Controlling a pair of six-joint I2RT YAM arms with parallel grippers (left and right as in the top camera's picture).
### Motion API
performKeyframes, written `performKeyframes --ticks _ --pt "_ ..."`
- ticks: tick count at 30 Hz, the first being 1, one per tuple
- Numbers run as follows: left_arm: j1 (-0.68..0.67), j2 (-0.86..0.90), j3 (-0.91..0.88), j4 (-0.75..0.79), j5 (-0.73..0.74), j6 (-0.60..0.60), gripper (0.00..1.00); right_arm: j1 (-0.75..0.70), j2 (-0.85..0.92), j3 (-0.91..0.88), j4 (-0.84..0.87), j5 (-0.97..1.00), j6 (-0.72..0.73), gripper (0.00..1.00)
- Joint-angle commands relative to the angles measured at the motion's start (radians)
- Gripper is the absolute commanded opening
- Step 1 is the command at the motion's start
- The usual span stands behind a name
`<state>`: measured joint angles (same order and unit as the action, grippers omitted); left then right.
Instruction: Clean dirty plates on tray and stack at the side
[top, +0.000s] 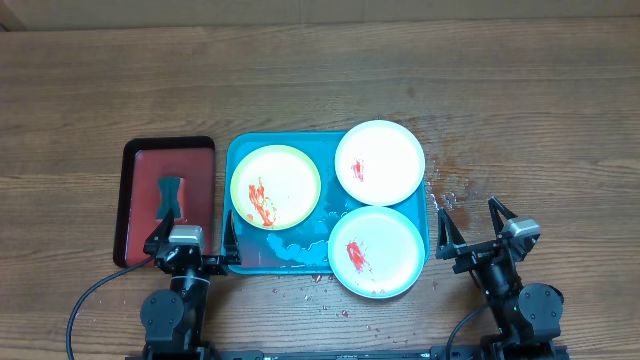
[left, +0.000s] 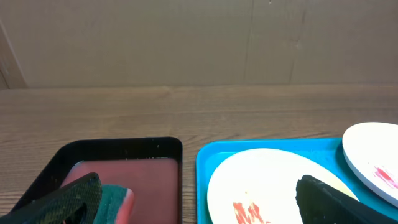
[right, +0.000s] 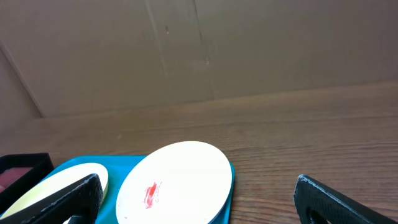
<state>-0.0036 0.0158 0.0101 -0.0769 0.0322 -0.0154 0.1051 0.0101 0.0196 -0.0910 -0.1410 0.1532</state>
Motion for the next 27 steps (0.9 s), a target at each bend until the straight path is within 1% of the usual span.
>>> performKeyframes --ticks 1,21,23,27 --pt "-0.005 -0.011 -0.005 0.000 -0.010 0.001 1.00 -0.002 -0.006 -0.004 0.005 0.009 -0.005 1.00" --pt "-0.005 -0.011 -0.005 0.002 -0.003 -0.013 1.00 -0.002 -0.006 -0.004 0.006 0.009 -0.005 1.00" --pt "-0.005 -0.011 -0.003 0.026 0.022 -0.038 1.00 -0.002 -0.006 -0.002 0.005 -0.004 -0.005 1.00" --pt "-0.004 -0.009 0.040 0.016 0.090 -0.079 1.00 -0.002 -0.005 0.035 -0.013 -0.065 -0.005 1.00"
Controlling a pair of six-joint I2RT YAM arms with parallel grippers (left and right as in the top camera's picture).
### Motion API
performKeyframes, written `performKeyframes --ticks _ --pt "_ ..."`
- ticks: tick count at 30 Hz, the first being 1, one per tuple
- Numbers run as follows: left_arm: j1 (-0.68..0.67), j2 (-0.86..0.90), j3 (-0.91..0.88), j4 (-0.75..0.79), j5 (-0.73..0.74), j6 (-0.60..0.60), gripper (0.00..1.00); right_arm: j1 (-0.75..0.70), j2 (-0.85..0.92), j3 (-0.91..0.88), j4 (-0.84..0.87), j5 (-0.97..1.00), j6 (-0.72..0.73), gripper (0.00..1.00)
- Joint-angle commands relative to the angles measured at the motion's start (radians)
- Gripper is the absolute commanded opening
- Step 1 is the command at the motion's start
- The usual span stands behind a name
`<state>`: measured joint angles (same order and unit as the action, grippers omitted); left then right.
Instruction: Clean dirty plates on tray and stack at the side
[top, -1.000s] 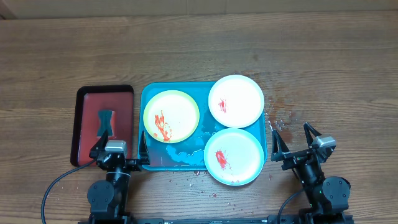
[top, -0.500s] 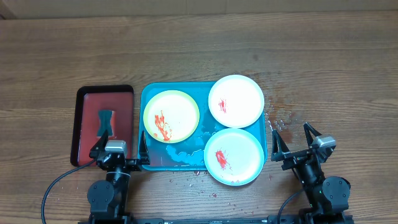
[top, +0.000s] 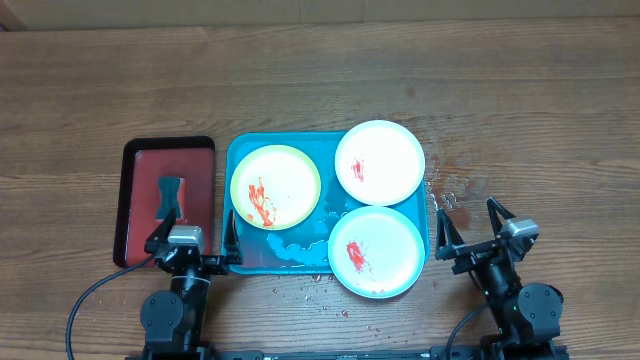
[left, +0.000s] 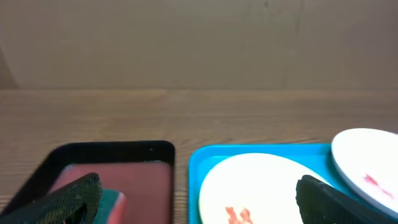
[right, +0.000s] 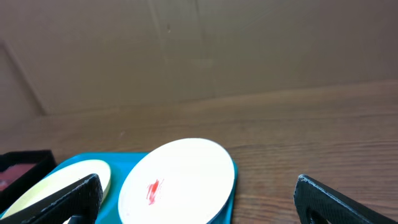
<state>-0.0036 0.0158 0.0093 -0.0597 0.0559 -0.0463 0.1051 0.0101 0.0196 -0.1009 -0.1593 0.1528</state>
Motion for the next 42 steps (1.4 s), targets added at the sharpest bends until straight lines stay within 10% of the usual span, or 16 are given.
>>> performKeyframes --ticks 1,19,32,42 --pt "-0.004 -0.008 0.063 -0.018 0.072 -0.048 1.00 -0.002 -0.003 0.048 -0.007 -0.053 -0.004 1.00" --pt "-0.004 0.494 0.943 -0.739 0.137 -0.048 1.00 -0.002 0.503 0.681 -0.342 -0.154 -0.005 1.00" --pt "-0.003 1.208 1.590 -1.310 0.222 -0.042 1.00 -0.002 1.075 1.288 -0.866 -0.158 -0.004 1.00" --pt "-0.003 1.497 1.663 -1.225 0.219 0.005 1.00 0.061 1.303 1.389 -0.809 -0.294 0.080 0.97"
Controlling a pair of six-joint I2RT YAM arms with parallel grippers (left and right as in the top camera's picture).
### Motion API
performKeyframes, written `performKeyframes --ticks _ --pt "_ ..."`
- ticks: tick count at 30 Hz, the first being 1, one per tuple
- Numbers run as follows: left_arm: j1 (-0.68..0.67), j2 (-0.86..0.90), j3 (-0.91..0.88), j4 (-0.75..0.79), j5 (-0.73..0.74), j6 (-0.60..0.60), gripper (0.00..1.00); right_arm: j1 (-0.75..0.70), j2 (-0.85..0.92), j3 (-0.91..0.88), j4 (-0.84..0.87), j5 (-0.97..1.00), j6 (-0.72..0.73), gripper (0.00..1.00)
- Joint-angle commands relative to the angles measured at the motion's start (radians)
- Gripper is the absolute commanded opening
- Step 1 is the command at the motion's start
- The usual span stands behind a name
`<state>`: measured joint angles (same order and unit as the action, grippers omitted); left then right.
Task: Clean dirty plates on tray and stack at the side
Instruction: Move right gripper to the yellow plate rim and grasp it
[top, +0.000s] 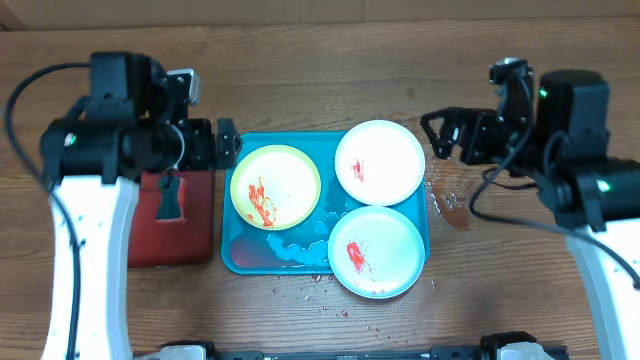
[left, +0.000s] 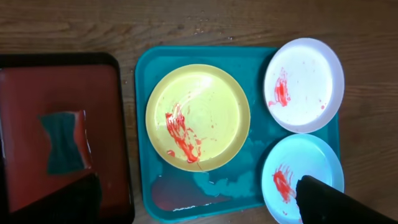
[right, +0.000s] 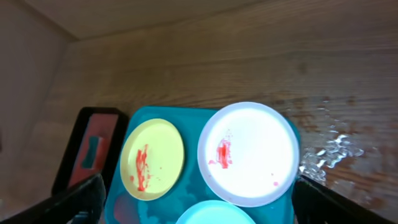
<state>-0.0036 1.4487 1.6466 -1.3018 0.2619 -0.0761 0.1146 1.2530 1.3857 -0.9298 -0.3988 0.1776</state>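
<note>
Three dirty plates lie on the blue tray (top: 245, 255): a yellow plate (top: 275, 186) with a red smear, a white plate (top: 379, 162) and a light blue plate (top: 376, 251), each with a red stain. A dark green sponge (top: 170, 197) lies in the red tray (top: 150, 245) to the left. My left gripper (top: 200, 145) hangs open high over the join of the two trays, holding nothing. High by the white plate's right rim, my right gripper (top: 462, 137) is also open and empty. Both wrist views look down on the plates (left: 198, 117) (right: 247, 152).
A wet patch with droplets (top: 455, 205) lies on the wooden table just right of the blue tray. Small red specks (top: 310, 290) dot the table in front of the tray. Water pools on the blue tray's floor (left: 211, 186).
Both arms were folded low at the table's front edge, looking across the table. Now both are raised high over the back of the trays, looking down. Both grippers remain open; plates and sponge have not moved.
At the two earlier moments both arms sat low at the front edge, grippers open, with only a slight shift in their views. By now both have risen above the table, left over the trays' join, right beside the white plate.
</note>
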Motion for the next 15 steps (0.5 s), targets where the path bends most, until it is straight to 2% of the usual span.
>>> performKeyframes --ticks 1,3,8,12,15 --pt "0.000 0.075 0.026 0.017 0.006 0.034 0.98 0.073 0.080 0.023 0.025 -0.038 0.079 0.95" --pt "0.012 0.089 0.026 0.007 -0.015 0.006 0.95 0.139 0.133 0.023 0.038 0.016 0.134 0.91" --pt "0.084 0.087 0.052 -0.050 -0.124 -0.098 0.95 0.325 0.280 0.023 0.093 0.183 0.270 0.72" --pt "0.153 0.087 0.066 -0.095 -0.185 -0.104 0.96 0.457 0.410 0.023 0.152 0.320 0.364 0.55" --pt "0.174 0.087 0.066 -0.108 -0.248 -0.104 0.97 0.521 0.497 0.023 0.201 0.346 0.377 0.48"
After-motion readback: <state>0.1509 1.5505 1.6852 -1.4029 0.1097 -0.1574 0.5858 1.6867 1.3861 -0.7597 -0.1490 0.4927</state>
